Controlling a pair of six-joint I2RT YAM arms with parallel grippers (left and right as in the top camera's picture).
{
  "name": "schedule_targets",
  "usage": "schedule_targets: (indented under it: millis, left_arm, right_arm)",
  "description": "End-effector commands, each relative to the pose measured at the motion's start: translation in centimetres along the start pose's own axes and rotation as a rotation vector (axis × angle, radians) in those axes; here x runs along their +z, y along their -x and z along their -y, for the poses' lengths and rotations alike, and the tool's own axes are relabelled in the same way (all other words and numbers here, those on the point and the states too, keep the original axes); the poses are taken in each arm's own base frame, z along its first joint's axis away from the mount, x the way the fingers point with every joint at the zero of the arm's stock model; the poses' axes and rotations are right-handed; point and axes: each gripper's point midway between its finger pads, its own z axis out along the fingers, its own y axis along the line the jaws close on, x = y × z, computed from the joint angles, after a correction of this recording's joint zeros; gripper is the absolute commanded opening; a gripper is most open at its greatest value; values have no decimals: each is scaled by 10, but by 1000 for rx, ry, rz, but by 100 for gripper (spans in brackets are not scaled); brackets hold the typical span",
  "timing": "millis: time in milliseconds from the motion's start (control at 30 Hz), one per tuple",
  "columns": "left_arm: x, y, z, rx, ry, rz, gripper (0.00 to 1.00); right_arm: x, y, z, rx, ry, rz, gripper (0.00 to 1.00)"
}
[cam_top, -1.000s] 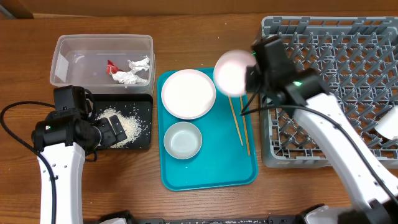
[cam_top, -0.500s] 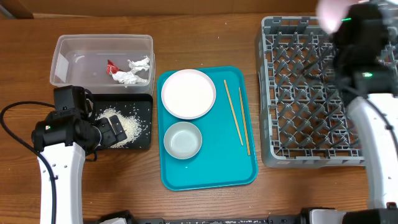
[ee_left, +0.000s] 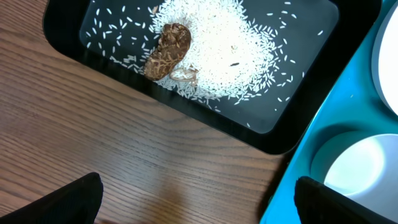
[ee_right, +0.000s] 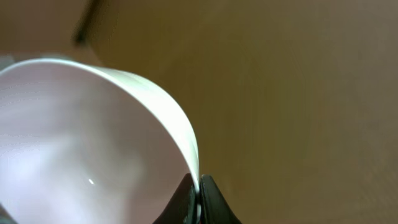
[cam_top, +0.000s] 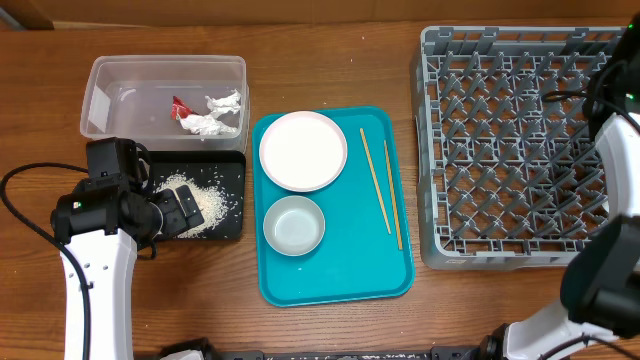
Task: Sort waste into correct bins and load items into the dishwasher
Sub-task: 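Lift the pink bowl into the dish rack and release it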
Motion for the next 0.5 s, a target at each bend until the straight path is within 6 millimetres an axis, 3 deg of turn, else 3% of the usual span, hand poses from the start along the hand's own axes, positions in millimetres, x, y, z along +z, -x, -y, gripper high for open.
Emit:
schedule_targets:
  millis: [0,300,400,467]
  left_arm:
    - [-1,2,-1,5,4,3,100]
    - [-1,2,-1,5,4,3,100]
    - [-1,2,-1,5,4,3,100]
    - [-1,2,-1,5,4,3,100]
  right_arm:
    - [9,-22,6,-47,-106,-98,4]
    - [20,-63,-25,-20,-76,-210,4]
    - [19,-68,-26,10,-75,-223,4]
    - [10,-74,-39,-1,-37,-246,4]
